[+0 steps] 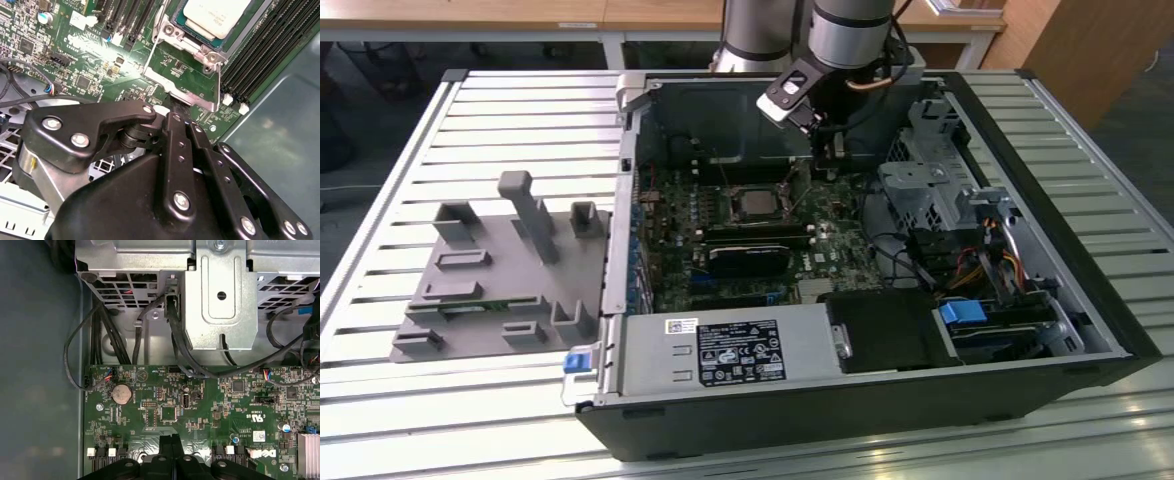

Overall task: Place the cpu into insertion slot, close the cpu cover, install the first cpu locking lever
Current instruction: 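Place the cpu into insertion slot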

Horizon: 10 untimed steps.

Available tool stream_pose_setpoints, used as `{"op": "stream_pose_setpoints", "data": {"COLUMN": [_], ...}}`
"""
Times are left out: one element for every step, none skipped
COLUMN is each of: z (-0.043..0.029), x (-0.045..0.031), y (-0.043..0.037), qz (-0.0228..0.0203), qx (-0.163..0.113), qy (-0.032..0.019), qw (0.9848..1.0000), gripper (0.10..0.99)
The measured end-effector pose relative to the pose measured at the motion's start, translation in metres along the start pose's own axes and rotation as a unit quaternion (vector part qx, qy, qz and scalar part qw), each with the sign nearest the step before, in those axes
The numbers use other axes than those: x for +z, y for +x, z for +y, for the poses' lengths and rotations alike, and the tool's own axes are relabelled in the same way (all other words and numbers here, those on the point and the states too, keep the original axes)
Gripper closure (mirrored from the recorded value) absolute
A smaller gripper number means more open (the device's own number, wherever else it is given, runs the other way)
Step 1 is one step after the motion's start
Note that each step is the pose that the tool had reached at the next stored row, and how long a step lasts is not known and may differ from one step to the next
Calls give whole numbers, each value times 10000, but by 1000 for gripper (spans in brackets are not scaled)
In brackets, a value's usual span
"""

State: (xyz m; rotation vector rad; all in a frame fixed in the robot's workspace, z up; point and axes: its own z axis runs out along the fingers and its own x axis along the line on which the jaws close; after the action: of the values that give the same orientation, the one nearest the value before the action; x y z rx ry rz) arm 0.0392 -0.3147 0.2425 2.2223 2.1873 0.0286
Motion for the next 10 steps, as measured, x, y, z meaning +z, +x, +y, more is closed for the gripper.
{"op": "stream_pose_setpoints", "data": {"z": [-5,-10,-16,-21,-27,-33,-40,-46,-52,-58], "x": [0,0,0,0,-1,-1,-1,-1,-1,-1], "y": [0,0,0,0,-1,-1,-1,-1,-1,-1], "qz": [0,0,0,0,0,0,0,0,0,0], "qx": [0,0,0,0,0,0,0,0,1,0], "qy": [0,0,0,0,0,0,0,0,0,0], "qw": [10000,10000,10000,10000,10000,10000,10000,10000,10000,10000], "gripper": [980,980,980,980,980,980,980,980,980,980]}}
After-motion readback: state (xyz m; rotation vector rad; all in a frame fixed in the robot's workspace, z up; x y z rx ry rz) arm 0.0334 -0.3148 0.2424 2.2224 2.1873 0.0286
